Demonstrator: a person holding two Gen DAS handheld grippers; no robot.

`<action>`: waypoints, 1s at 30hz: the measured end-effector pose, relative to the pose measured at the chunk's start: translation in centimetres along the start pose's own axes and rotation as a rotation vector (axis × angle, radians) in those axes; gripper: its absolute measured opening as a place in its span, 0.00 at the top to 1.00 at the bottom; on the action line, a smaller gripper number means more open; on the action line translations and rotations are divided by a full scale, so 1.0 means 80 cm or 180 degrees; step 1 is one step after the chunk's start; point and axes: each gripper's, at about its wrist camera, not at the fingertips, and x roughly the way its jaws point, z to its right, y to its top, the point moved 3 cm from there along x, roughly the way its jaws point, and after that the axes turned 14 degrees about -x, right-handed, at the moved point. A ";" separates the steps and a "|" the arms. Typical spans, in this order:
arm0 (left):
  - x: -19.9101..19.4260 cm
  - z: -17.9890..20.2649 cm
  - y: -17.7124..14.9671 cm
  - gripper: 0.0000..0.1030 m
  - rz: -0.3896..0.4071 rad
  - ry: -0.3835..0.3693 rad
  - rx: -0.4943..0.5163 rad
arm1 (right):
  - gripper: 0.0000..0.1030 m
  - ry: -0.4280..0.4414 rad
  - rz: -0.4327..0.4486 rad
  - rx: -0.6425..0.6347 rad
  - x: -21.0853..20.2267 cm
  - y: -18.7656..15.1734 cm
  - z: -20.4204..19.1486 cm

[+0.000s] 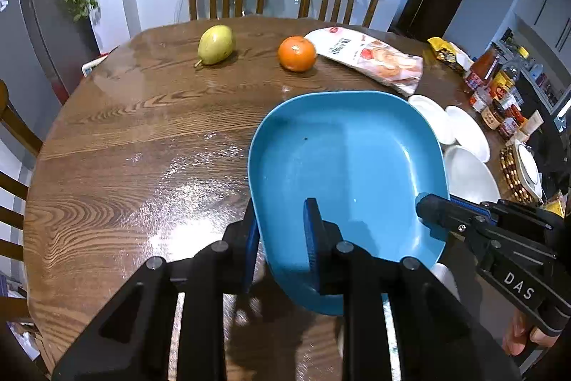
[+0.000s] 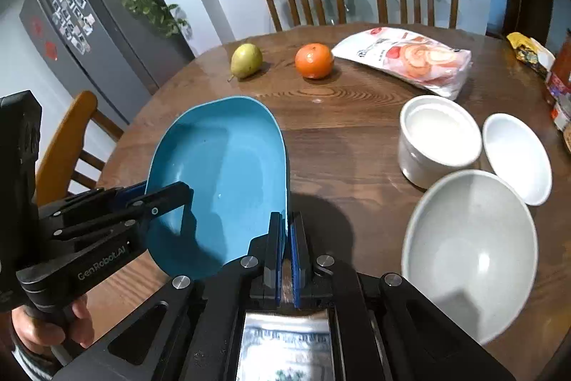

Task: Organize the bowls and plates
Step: 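Carry the teal dish over the stacked patterned plates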

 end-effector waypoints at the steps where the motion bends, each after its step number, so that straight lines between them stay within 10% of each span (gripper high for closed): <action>1: -0.004 0.003 -0.003 0.80 0.0012 -0.0003 0.0008 | 0.95 0.0006 0.0027 0.0012 -0.008 -0.004 0.001; 30: -0.078 0.120 -0.124 0.79 0.0137 0.0079 0.0138 | 0.94 0.0062 0.0148 -0.0036 -0.136 -0.122 0.041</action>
